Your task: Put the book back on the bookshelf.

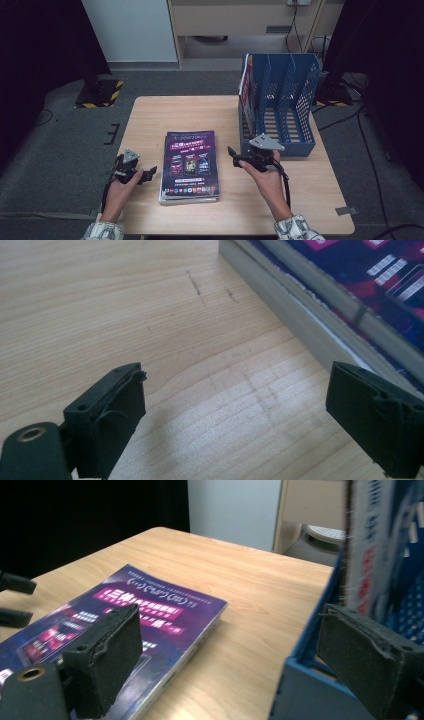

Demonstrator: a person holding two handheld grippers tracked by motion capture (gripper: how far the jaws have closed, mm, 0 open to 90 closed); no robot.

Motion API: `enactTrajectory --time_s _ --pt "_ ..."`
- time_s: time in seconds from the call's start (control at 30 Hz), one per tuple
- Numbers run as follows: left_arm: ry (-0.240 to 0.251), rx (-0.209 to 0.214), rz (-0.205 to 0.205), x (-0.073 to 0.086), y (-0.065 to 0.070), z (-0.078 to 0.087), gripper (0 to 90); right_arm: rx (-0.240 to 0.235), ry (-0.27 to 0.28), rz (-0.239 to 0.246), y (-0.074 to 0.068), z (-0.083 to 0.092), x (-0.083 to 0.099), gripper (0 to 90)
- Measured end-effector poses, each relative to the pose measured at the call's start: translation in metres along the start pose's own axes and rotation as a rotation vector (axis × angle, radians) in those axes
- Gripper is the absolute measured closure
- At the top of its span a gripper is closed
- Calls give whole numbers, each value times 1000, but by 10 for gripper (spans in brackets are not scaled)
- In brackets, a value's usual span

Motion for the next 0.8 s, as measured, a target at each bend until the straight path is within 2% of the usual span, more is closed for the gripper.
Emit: enactTrajectory --time_s 0.1,0.2,0.5,0.53,0.7,0.73,0.8 --pt "15 14 -11 -4 4 2 95 -21 -11 8 -9 -2 5 123" --pt "7 44 -22 -6 13 2 123 -35 -32 9 -18 -6 11 152" --pt "16 74 -36 -14 28 3 191 -58 -61 8 -26 -10 17 169" --pt "25 92 -37 -17 33 3 191 -61 -66 2 -27 -10 19 184" --pt "60 102 -36 -24 39 5 276 -88 -97 3 -35 -14 28 266" --pt "88 113 -21 -29 40 8 315 -109 -110 12 -40 -16 32 308" --pt "105 128 -14 -31 44 9 349 -137 -128 11 -47 -18 36 341"
Point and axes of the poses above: each handheld gripper's, and its own axes: z roughly backward along the jaws, x roughly out of its underside, y roughly to its right, the point moved 7 cm from there along -z, roughly forward along the jaws, and after that the axes turned 13 degrees about y, right-handed, at the moved point
